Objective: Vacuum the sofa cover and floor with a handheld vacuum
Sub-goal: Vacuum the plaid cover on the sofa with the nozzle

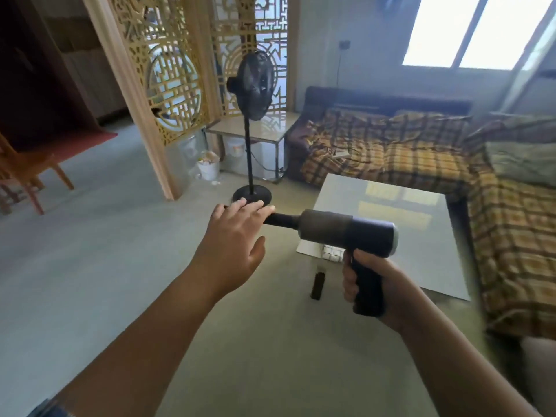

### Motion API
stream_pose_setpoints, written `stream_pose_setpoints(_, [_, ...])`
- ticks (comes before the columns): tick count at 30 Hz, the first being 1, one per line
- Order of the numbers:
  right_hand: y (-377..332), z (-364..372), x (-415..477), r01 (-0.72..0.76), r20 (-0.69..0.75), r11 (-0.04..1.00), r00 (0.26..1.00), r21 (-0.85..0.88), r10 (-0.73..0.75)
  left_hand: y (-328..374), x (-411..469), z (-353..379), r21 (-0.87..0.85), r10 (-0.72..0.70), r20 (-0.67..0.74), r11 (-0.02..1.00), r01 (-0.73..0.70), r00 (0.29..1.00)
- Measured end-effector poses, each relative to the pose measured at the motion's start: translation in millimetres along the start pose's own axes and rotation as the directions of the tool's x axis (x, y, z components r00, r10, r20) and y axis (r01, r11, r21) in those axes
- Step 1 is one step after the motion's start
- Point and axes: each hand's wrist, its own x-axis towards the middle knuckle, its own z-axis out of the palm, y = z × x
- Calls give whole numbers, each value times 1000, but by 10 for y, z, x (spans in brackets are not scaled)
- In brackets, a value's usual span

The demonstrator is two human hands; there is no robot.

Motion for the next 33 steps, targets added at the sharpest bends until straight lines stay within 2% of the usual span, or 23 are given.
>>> stream_pose_setpoints(6, [-515, -1587, -953, 73, -280, 996, 959, 60, -53, 1834, 813, 960, -177, 99, 138, 981, -74, 985])
stream_pose_setpoints(10, [-785, -2394, -1458, 181, -521, 981, 845, 64, -122, 2764, 1225, 1512, -252, 196, 266, 959, -128, 944])
stream_pose_setpoints(13, [-918, -2909, -1696, 204, -647, 978, 750, 35, -134, 3227, 1465, 1876, -259, 229, 353, 956, -140, 907])
stream_pose_setpoints(18, [-1048, -3583, -1712, 217, -729, 976, 668, -2, -150, 3660, 1945, 2360, -255, 248, 448, 956, -143, 859])
stream_pose_setpoints(21, [-1150, -3897, -1515, 211, -761, 977, 637, 15, -125, 3821, 2319, 2627, -264, 253, 473, 955, -138, 844])
stream_pose_setpoints(25, [-1400, -4337, -1140, 174, -826, 985, 553, -13, -109, 3997, 2911, 3103, -264, 252, 505, 956, -130, 826])
stream_pose_setpoints(27, [-1558, -4565, -948, 196, -852, 981, 515, 3, -100, 4125, 3213, 3329, -320, 272, 522, 941, -110, 809])
stream_pose_setpoints(29, [-1714, -4766, -770, 217, -867, 976, 489, 16, -94, 4310, 3479, 3494, -448, 334, 542, 891, -71, 772])
stream_pose_setpoints(33, [-2040, -5112, -410, 216, -829, 976, 541, -27, -143, 4704, 3954, 3767, -640, 408, 622, 757, 134, 669])
